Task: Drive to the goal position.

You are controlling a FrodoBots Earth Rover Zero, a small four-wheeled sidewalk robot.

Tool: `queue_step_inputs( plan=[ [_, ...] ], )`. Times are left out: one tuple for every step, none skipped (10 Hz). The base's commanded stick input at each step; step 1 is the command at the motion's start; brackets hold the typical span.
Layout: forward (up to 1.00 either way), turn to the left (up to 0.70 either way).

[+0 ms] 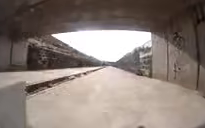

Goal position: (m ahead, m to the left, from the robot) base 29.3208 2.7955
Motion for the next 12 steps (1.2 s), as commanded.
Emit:
queue_step_inputs(
  plan=[
    [1.0,0.0],
    [1.0,0.0],
    [1.0,0.0],
    [1.0,0.0],
    [1.0,0.0],
    [1.0,0.0],
    [1.0,-0.27],
    [1.0,-0.27],
    [1.0,0.0],
    [1.0,0.0],
    [1.0,0.0],
    [1.0,0.0]
  ],
)
